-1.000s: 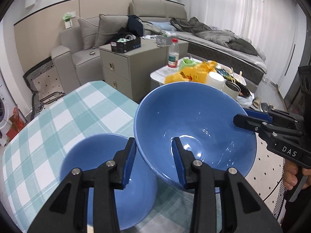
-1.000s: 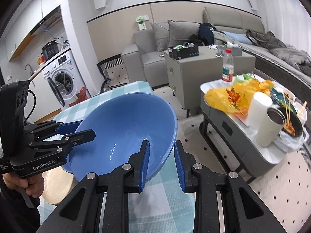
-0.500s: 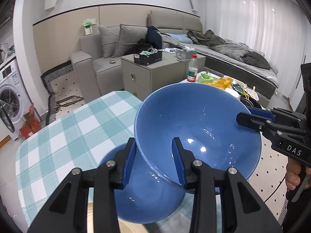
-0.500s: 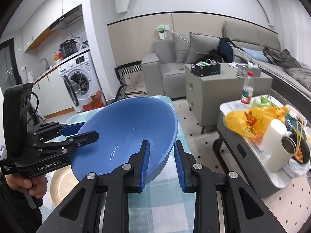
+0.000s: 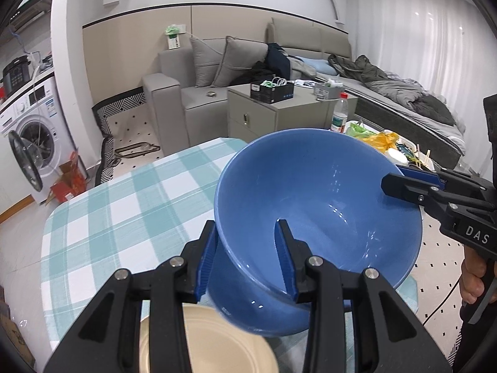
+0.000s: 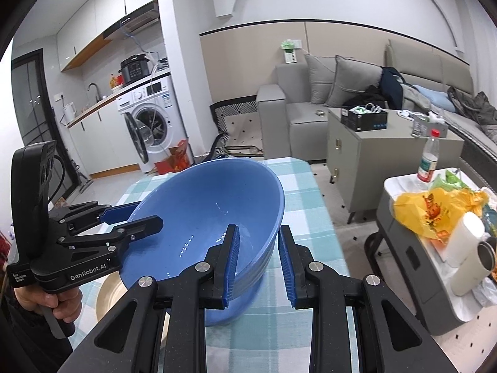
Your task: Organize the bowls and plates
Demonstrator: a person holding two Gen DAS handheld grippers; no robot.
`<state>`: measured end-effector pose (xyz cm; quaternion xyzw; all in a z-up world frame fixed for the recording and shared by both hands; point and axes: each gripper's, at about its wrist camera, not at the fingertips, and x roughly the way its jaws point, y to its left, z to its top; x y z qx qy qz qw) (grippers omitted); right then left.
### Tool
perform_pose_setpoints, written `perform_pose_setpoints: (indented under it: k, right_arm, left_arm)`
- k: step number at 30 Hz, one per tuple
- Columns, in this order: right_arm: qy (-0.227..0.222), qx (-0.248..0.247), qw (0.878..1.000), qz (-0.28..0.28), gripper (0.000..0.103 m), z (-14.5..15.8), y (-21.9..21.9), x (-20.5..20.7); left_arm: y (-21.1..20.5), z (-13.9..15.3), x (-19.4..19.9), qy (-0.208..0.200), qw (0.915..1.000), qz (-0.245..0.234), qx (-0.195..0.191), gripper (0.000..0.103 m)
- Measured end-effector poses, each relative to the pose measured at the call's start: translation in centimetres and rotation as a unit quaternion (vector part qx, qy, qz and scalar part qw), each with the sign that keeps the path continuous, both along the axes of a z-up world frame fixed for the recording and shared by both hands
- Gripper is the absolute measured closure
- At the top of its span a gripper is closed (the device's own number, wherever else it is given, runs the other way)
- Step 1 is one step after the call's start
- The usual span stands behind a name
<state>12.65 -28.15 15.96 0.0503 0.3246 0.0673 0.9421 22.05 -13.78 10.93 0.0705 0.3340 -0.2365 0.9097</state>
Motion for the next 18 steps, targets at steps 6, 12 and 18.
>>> perform_pose_setpoints:
  k: [6,12,18]
  right_arm:
    - [0.018,0.007,1.000,0.019,0.077,-2.1,1.1,1.1]
    - [0.038,0.007,0.999,0.028,0.077,-4.2,1.8,2.0]
    - [0.052,0.004,0.998,0.032,0.077,-5.7,2.0,2.3]
  left_arm:
    - [1.2,-1.5,-0.3,0.008,0.9998,0.019,0.006,0.066]
    - [1.9,-2.9,0.0,0.020,0.9993,0.032,0.004,0.066]
    - [1.9,-3.9,0.1,0.028,0.9989,0.036,0.006,0.067]
